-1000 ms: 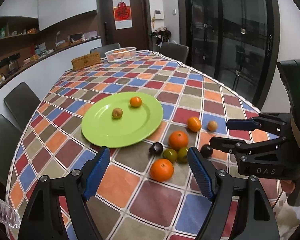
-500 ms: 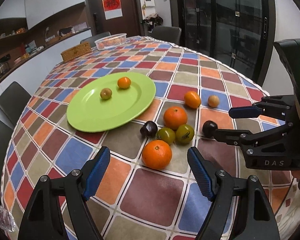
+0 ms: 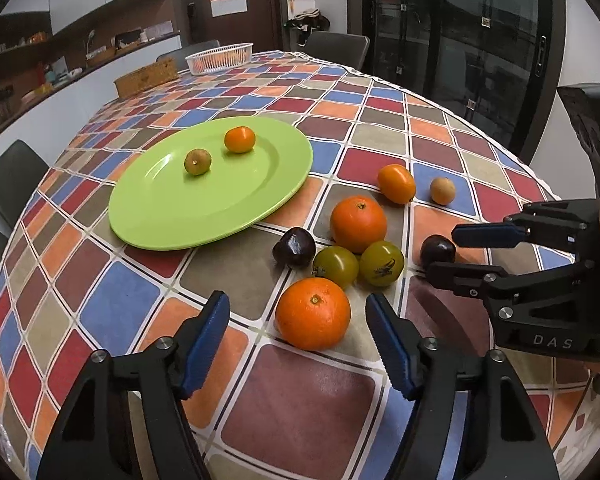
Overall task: Organize fruits
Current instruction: 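Withdraw both open grippers from the plate toward the remaining fruits, then grasp a large orange with the left gripper while the right gripper grasps a dark plum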
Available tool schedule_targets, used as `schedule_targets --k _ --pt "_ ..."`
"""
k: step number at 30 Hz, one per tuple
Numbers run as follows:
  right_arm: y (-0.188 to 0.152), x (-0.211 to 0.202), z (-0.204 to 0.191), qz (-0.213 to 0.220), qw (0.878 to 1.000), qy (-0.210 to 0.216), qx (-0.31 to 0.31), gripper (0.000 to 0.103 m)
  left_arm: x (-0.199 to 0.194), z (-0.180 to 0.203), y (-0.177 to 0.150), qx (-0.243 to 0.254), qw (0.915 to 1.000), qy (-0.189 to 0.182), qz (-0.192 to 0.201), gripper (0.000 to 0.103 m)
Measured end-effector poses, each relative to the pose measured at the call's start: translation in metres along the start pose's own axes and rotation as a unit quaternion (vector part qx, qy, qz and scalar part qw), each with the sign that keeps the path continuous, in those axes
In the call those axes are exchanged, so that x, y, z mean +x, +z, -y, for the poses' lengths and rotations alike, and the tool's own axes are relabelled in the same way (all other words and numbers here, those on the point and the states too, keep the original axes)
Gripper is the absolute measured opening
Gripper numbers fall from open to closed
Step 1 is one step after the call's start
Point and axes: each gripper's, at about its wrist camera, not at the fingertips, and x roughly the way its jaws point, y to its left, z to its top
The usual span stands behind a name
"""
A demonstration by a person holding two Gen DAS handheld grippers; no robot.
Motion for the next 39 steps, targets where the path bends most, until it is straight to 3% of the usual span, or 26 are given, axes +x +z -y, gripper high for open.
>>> schedule_targets --k 12,25,39 --pt "0.003 0.008 0.0 -0.007 1.0 0.017 0.006 0.031 0.011 -0.002 0.003 -0.022 0.9991 -0.027 -0.024 0.04" --pt "0.002 -0.011 -0.002 0.013 0.999 0.031 0.012 0.03 -0.012 0.004 0.007 -0.021 0.9995 -0.023 0.004 0.04" --pt "0.021 -0.051 -0.017 0.068 0.997 0.043 0.0 0.03 -0.057 -0.002 0.018 -0.028 0.9978 -0.014 0.059 0.04"
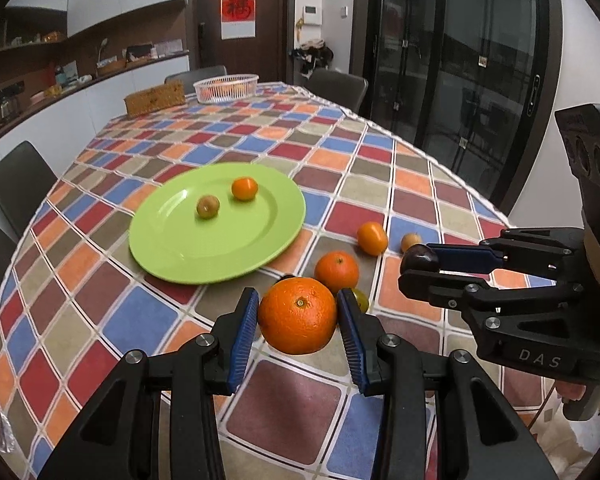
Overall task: Organize fruits
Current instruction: 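Grasp a large orange with the left gripper while the right gripper grasps a dark plum, then lower the orange onto the green plate and open the left gripper while the right places the plum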
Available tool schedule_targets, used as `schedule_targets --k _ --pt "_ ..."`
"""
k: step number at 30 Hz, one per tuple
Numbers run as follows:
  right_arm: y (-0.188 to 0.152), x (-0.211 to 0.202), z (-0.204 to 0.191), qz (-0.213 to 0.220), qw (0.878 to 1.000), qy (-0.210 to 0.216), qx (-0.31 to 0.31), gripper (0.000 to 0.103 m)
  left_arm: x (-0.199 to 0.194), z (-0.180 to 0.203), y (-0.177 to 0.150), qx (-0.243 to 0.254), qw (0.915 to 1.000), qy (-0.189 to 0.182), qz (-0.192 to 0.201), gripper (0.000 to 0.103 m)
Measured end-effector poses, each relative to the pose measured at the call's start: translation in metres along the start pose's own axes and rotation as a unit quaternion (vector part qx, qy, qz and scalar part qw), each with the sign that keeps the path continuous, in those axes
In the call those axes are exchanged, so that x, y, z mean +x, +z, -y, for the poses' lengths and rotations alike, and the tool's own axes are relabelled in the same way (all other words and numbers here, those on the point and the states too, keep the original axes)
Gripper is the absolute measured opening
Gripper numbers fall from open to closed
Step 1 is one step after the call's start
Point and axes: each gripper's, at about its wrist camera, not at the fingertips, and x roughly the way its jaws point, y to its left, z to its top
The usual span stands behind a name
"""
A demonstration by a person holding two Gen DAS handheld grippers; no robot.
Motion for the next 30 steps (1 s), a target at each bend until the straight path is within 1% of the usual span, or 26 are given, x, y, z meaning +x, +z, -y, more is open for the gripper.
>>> schedule_targets --k 7,14,22,26,30 --pt "0.02 -0.007 -0.01 0.025 1.0 0.006 -0.009 0.03 -0.015 -0.012 0.014 -0.004 0.9996 0.014 0.025 0.04" --pt "0.045 -0.003 -0.018 0.045 0.999 0.011 -0.014 0.03 -0.019 -0.026 0.026 0.001 0.9988 0.029 0.04 0.04" --pt "0.073 0.015 -0.022 0.044 0.999 0.015 -0.014 0.03 -0.008 -0.046 0.044 0.002 0.9986 0.034 0.04 0.04" --pt "0.087 0.027 -0.023 0.04 0.999 0.005 -0.019 0.03 0.001 -0.057 0.052 0.004 0.9987 0.035 0.035 0.04" --pt "0.099 0.039 -0.025 0.033 0.999 -0.002 -0.024 0.03 0.011 -0.069 0.061 0.012 0.9984 0.045 0.032 0.04"
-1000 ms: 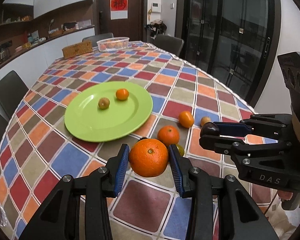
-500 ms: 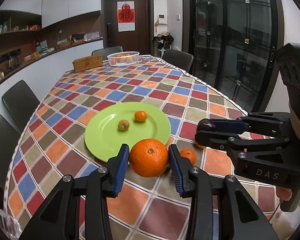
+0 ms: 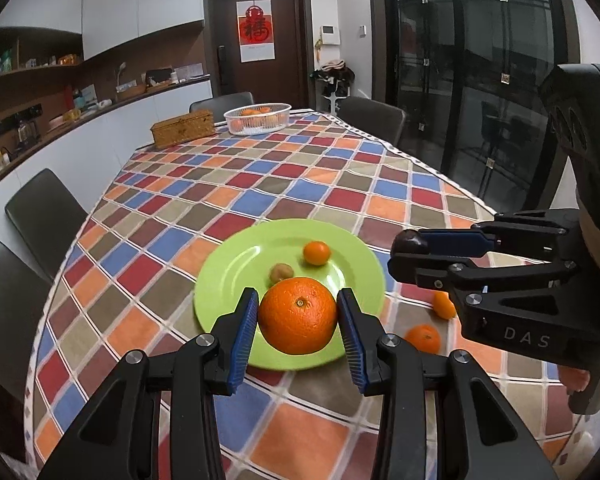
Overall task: Organize fruits
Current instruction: 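Lower the orange onto the green plate and open the left gripper while the right places the plum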
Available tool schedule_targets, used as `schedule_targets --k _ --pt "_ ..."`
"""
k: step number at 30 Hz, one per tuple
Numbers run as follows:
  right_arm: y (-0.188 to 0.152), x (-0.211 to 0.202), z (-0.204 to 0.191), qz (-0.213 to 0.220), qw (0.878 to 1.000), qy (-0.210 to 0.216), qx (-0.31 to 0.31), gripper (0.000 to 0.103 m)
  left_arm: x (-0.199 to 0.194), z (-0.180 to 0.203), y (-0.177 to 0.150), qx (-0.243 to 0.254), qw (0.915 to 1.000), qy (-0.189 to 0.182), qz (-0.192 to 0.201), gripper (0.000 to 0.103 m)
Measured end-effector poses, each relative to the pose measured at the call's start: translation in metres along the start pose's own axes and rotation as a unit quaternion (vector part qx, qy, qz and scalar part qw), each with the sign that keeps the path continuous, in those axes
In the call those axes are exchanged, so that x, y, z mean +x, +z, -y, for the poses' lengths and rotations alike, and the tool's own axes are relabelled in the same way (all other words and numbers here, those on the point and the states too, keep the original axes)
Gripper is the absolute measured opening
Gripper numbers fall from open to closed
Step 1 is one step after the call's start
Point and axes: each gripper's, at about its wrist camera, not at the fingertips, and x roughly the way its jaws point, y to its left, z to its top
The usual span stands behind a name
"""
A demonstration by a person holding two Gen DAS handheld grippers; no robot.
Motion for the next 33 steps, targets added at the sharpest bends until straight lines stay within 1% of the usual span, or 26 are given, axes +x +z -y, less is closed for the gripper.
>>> schedule_targets --k 7,11,14,21,27,33 --pt "0.016 0.032 0.003 -0.029 1.0 0.006 0.002 0.03 0.028 -0.017 0.009 -0.003 0.9998 -0.011 -0.016 0.04" --pt "0.021 0.053 0.005 -0.053 0.999 0.009 0.004 0.03 0.045 -0.026 0.009 -0.01 0.9992 -0.021 -0.032 0.04" --pt "0.023 0.067 0.005 -0.067 0.998 0.004 -0.002 0.03 0.06 -0.03 0.009 -0.006 0.9989 -0.015 -0.045 0.04" --pt "0.027 0.098 0.01 -0.094 0.996 0.004 0.0 0.03 0.094 -0.045 0.007 -0.022 0.9964 -0.016 -0.08 0.04" --pt "0.026 0.121 0.017 -0.118 0.993 0.009 0.016 0.03 0.115 -0.053 0.007 -0.04 0.9932 -0.025 -0.107 0.04" --pt "0.022 0.132 0.018 -0.132 0.991 0.006 0.02 0.03 0.125 -0.057 0.003 -0.054 0.9911 -0.027 -0.119 0.04"
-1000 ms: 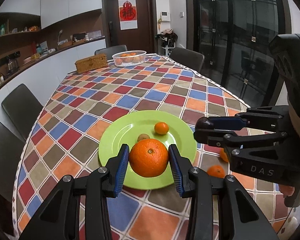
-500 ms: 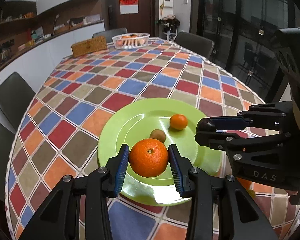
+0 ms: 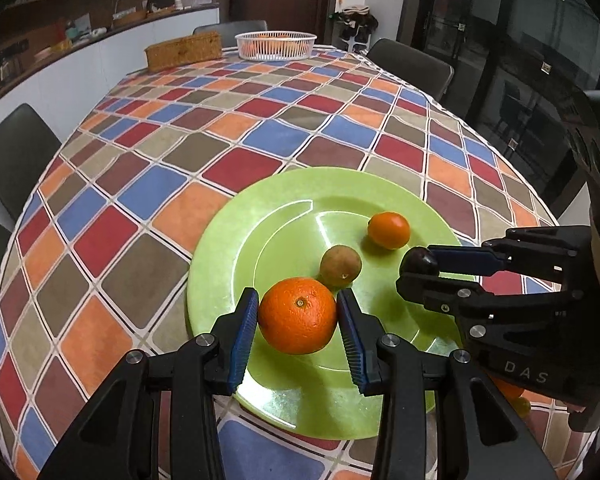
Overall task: Organize fruits
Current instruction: 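Lower the orange onto the green plate and open the left gripper while the right places the plum, then withdraw both grippers from the plate and move toward the remaining fruits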
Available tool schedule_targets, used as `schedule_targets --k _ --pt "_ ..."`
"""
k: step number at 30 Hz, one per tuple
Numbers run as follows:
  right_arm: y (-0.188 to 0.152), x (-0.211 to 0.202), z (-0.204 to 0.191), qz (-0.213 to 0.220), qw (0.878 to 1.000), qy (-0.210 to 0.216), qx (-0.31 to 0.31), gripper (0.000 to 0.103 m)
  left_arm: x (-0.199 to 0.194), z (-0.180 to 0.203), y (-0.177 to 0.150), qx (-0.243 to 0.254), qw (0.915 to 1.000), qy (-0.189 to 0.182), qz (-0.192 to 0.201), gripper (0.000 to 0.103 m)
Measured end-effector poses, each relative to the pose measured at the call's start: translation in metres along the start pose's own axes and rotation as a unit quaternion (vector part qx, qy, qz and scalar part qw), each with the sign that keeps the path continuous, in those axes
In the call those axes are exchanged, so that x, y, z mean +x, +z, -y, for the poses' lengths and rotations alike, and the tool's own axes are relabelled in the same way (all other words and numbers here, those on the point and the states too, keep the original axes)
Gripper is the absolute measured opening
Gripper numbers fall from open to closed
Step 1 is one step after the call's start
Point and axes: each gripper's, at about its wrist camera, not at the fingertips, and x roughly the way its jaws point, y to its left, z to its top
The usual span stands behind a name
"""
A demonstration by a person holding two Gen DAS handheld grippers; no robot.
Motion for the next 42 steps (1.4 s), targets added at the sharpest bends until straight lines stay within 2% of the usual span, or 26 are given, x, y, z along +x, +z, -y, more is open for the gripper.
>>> schedule_targets --k 5,9,14,18,22,28,34,42 --pt "-0.001 0.002 0.002 -0.003 1.0 -0.002 0.001 0.03 0.005 0.001 -0.001 0.003 0.9999 0.005 -0.009 0.04" --pt "-0.002 0.001 0.005 -0.004 1.0 -0.005 0.005 0.031 -0.002 0.004 -0.001 0.009 0.9998 0.017 0.001 0.048" --pt "-0.006 -0.011 0.007 0.005 1.0 -0.009 0.002 0.032 -0.021 0.011 0.0 0.022 0.9988 0.04 0.019 0.049" --pt "-0.012 -0.029 0.006 0.02 1.0 -0.011 -0.002 0.032 -0.042 0.021 -0.002 0.03 0.9978 0.047 0.036 0.053" --pt "-0.017 -0.05 0.004 0.037 0.999 -0.01 -0.006 0.032 -0.062 0.034 -0.005 0.037 0.9969 0.051 0.047 0.053" --pt "-0.032 -0.088 0.005 0.07 0.998 -0.001 -0.001 0.032 -0.097 0.055 -0.015 0.047 0.9946 0.046 0.08 0.059" --pt "-0.055 -0.121 0.008 0.095 0.995 0.001 -0.005 0.037 -0.129 0.081 -0.026 0.059 0.9905 0.051 0.113 0.064" --pt "-0.08 -0.154 0.016 0.117 0.993 0.004 -0.016 0.037 -0.149 0.111 -0.047 0.041 0.9893 0.049 0.131 0.068"
